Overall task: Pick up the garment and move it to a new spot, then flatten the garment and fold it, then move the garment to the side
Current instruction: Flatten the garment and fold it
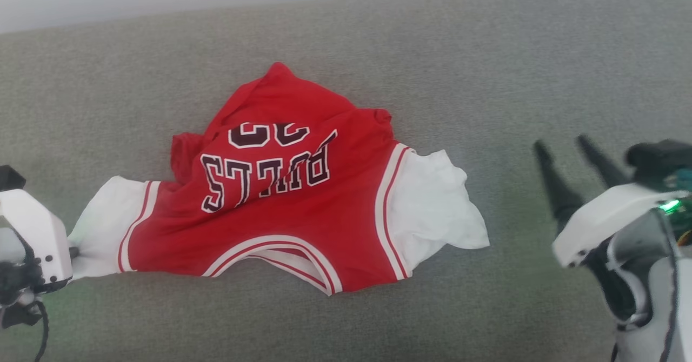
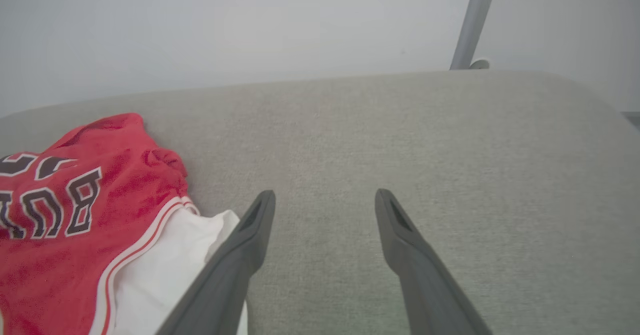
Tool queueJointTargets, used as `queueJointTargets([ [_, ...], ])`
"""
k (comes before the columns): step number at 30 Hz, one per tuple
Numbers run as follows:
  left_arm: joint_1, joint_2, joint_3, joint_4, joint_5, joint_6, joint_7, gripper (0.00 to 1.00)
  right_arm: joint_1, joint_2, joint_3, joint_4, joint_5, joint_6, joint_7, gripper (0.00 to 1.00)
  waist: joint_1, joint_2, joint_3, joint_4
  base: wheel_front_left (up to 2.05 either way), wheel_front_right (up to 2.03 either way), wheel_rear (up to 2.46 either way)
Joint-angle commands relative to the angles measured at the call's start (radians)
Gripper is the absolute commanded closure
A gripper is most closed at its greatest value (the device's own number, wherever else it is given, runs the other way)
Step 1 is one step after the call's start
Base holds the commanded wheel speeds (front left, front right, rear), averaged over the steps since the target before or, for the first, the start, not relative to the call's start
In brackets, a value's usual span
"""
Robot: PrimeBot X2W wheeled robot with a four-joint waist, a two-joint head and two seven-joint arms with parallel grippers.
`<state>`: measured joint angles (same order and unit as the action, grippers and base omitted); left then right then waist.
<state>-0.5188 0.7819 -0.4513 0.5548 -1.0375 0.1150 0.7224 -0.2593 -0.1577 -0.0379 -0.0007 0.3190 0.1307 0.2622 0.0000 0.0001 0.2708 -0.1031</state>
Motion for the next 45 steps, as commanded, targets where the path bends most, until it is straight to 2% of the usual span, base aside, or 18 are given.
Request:
queueJointTargets([
  [1,0.007,-0.023,-0.020,0.018,0.013,-0.007,-0.001,1.00,0.014,-0.006,0.015,-0.006,0.014,0.000,0.024,0.00,0.0000,-0.0001,0.002,0.007,0.00,0.00,0.00],
  [12,-0.076,-0.089,-0.051,0.026,0.041,-0.057,-0.049,1.00,0.019,-0.055,0.133,0.026,0.124,0.000,0.370,0.00,0.0000,-0.0001,0.024,0.071,0.00,0.00,0.00],
  [18,-0.112,-0.123,-0.062,0.033,0.052,-0.072,-0.073,1.00,-0.020,-0.071,0.205,0.127,0.134,0.000,0.467,0.00,0.0000,-0.0001,0.038,0.101,0.00,0.00,0.00],
  [19,-0.118,-0.131,-0.062,0.036,0.052,-0.072,-0.077,1.00,-0.024,-0.081,0.231,0.150,0.128,0.000,0.487,0.13,0.0000,-0.0001,0.039,0.106,0.00,0.00,0.00],
  [20,-0.121,-0.136,-0.064,0.039,0.055,-0.073,-0.082,1.00,-0.028,-0.084,0.245,0.173,0.132,0.000,0.499,0.94,0.0000,-0.0001,0.040,0.110,0.00,0.00,0.00],
  [21,-0.123,-0.140,-0.065,0.043,0.058,-0.074,-0.085,1.00,-0.036,-0.078,0.252,0.189,0.148,0.000,0.504,1.00,0.0000,-0.0001,0.040,0.112,0.00,0.00,0.00],
  [25,-0.144,-0.151,-0.057,0.058,0.051,-0.061,-0.094,1.00,-0.093,-0.110,0.261,0.218,0.172,0.000,0.497,1.00,0.0000,-0.0001,0.025,0.125,0.00,0.00,0.00],
  [30,-0.182,-0.134,-0.045,0.033,0.057,-0.061,-0.100,1.00,-0.156,-0.136,0.247,0.205,0.202,0.000,0.477,1.00,0.0000,-0.0001,-0.006,0.124,0.00,0.00,0.00],
  [38,-0.284,-0.116,-0.046,-0.064,0.092,-0.049,-0.082,1.00,-0.319,-0.186,0.264,0.167,0.228,0.000,0.465,1.00,0.0000,-0.0001,-0.106,0.111,0.00,0.00,0.00],
  [45,-0.388,-0.118,-0.048,-0.098,0.122,-0.054,-0.096,1.00,-0.509,-0.177,0.310,0.205,0.276,0.000,0.421,1.00,0.0000,-0.0001,-0.203,0.081,0.00,0.00,0.00],
])
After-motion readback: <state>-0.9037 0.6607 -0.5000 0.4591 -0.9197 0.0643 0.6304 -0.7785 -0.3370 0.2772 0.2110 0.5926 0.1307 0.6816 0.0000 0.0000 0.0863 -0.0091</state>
